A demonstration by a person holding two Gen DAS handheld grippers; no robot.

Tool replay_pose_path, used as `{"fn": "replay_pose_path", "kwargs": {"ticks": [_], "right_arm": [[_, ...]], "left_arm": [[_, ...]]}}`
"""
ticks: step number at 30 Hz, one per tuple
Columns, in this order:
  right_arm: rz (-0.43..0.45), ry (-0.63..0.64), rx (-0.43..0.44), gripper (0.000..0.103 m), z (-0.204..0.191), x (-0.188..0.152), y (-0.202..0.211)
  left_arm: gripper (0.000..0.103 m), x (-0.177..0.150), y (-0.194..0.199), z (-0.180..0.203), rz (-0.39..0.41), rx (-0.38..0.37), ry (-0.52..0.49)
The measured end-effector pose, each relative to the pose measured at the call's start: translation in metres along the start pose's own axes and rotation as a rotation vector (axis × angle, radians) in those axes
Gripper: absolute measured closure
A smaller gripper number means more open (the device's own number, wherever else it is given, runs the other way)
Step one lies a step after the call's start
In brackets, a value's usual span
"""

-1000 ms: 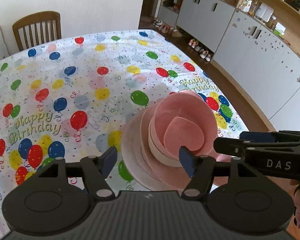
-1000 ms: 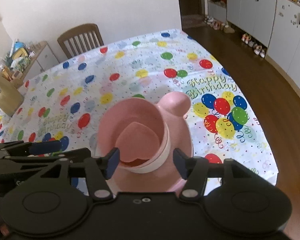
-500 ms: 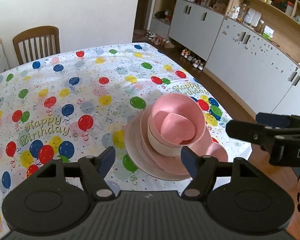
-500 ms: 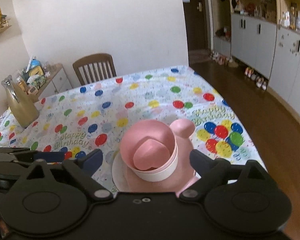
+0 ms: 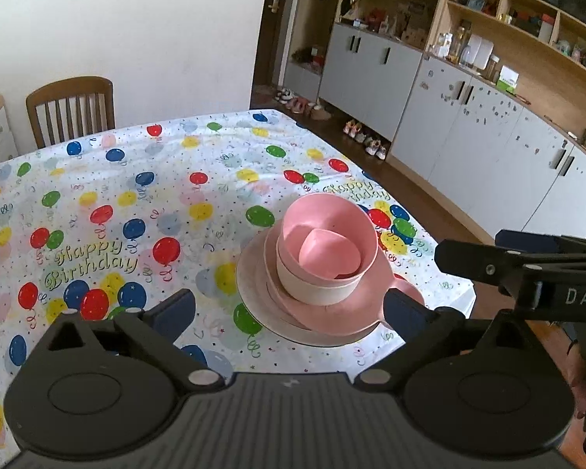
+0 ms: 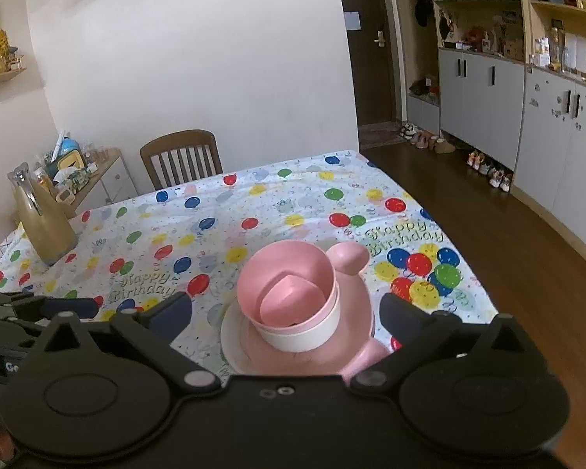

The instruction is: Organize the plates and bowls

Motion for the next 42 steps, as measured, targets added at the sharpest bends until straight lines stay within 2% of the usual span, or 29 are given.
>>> {"fn": "replay_pose_path", "kwargs": {"ticks": [8,15,25,42], "right_arm": [[0.048,-0.053,-0.024,0.000,0.001,-0.012,0.017],[0.096,-0.075,-0.098,0.000,0.002,-0.027,0.035],[0.131,-0.115,-0.145,0.000,0.007,-0.031,0.050],[0.141,-0.099,-0.144,0.000,-0.003,-0.028,0.050]], "left_arm": [[0.000,-0.008,0.013,0.001,0.018,0.005,0.019],[0.000,-0.005,0.021,-0.006,0.051,0.013,0.062],[0.000,-0.005,0.030,-0.001,0.085,0.018,0.048],[0.000,-0.006,0.038,-0.002,0.100,0.029,0.041]]}}
Point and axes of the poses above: each gripper's, at about its wrist camera, not at the fingertips, and y roughly against the way its jaws point, z to its right, x to its top, the point moved 9 cm from there along -y, roughly the way its jaws point, and after that the axes turned 4 degrees about y, right-handed, at the moved point
